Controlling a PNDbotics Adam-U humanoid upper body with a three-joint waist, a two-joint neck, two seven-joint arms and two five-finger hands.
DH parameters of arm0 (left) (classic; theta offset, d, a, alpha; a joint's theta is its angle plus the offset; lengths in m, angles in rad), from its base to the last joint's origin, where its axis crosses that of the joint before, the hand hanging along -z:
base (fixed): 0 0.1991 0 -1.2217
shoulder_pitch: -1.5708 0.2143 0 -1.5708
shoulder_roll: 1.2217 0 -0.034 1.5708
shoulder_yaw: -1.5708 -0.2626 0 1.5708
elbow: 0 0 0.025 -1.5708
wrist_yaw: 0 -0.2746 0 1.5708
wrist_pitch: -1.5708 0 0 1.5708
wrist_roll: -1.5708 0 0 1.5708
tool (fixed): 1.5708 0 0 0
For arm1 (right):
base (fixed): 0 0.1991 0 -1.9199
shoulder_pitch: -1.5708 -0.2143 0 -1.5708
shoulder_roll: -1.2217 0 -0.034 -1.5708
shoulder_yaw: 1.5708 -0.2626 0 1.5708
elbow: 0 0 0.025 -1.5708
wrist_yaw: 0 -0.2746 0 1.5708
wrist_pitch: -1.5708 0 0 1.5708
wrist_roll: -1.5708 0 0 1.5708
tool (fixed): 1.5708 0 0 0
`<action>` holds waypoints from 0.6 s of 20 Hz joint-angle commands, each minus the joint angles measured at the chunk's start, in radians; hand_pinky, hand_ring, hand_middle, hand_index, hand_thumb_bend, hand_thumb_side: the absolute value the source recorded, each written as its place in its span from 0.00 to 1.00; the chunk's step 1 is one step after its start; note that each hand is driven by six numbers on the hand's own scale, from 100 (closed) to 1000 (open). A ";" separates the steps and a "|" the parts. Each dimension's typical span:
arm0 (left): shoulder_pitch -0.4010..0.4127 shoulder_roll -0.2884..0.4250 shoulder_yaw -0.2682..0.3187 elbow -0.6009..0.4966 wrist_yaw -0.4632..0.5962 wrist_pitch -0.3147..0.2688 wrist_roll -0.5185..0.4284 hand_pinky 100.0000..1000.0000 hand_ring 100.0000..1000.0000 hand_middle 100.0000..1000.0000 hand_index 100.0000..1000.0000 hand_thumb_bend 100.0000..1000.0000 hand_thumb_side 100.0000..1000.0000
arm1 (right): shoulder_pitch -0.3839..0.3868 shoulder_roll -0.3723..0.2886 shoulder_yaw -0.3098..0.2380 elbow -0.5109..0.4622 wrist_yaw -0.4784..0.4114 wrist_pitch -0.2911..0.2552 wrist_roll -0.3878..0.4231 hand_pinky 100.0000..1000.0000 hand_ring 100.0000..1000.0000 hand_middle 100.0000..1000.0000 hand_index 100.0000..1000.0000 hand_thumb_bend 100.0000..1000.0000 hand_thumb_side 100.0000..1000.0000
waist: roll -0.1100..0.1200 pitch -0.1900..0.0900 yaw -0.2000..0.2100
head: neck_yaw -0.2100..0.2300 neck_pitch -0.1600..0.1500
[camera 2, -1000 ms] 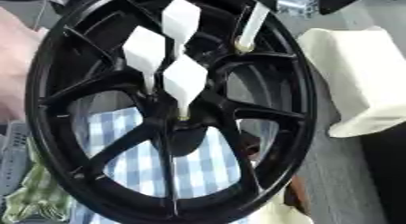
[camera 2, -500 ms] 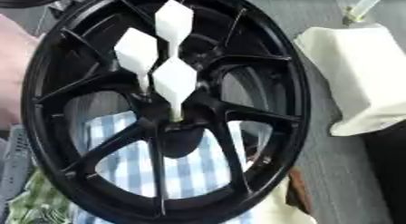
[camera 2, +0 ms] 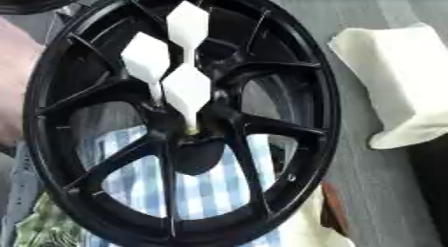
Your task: Pull the pin out of the wheel hub.
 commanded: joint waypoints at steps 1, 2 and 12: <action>-0.002 0.016 0.010 -0.020 -0.005 -0.001 0.004 0.72 0.76 0.64 0.71 0.08 0.81 | 0.032 0.028 -0.044 0.017 0.048 -0.006 -0.038 0.81 0.82 0.60 0.75 0.00 0.00 | 0.003 -0.028 -0.002 | 0.006 -0.013; -0.002 0.014 0.010 -0.020 -0.004 -0.001 0.004 0.72 0.76 0.64 0.71 0.08 0.81 | 0.046 0.045 -0.047 0.026 0.068 -0.002 -0.042 0.82 0.83 0.64 0.77 0.00 0.00 | 0.007 -0.029 -0.002 | 0.007 -0.014; 0.002 0.007 0.009 -0.020 -0.002 0.000 0.002 0.73 0.76 0.64 0.71 0.08 0.81 | 0.090 0.119 -0.070 0.061 0.077 0.014 -0.063 0.89 0.96 0.83 0.84 0.02 0.00 | 0.019 -0.031 -0.004 | 0.003 -0.009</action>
